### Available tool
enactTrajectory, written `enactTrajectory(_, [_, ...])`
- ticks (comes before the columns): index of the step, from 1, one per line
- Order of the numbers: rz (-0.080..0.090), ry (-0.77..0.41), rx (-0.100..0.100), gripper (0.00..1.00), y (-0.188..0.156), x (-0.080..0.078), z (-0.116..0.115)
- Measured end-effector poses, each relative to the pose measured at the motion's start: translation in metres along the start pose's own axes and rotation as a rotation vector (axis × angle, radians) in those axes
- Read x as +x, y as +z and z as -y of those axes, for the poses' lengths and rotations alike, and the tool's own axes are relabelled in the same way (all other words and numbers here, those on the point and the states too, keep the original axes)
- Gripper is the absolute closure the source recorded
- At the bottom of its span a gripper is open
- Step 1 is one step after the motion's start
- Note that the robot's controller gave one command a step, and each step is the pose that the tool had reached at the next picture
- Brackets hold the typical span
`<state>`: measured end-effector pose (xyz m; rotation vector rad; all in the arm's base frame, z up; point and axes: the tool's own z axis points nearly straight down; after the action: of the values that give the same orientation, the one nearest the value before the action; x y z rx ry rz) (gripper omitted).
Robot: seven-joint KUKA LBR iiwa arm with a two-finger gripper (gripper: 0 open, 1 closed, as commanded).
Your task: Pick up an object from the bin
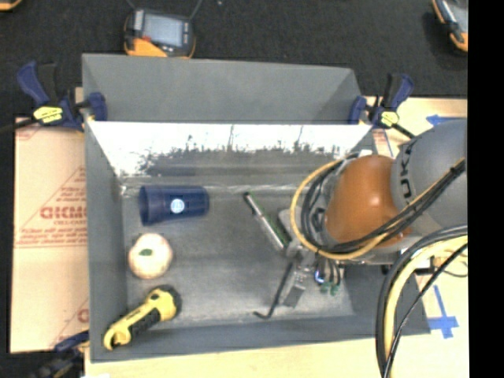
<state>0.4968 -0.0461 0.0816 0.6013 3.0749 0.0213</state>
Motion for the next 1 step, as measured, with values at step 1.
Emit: enactTrajectory(1, [0.012,-0.072,-0.001,0.0,-0.0631,-0.0002,0.0134])
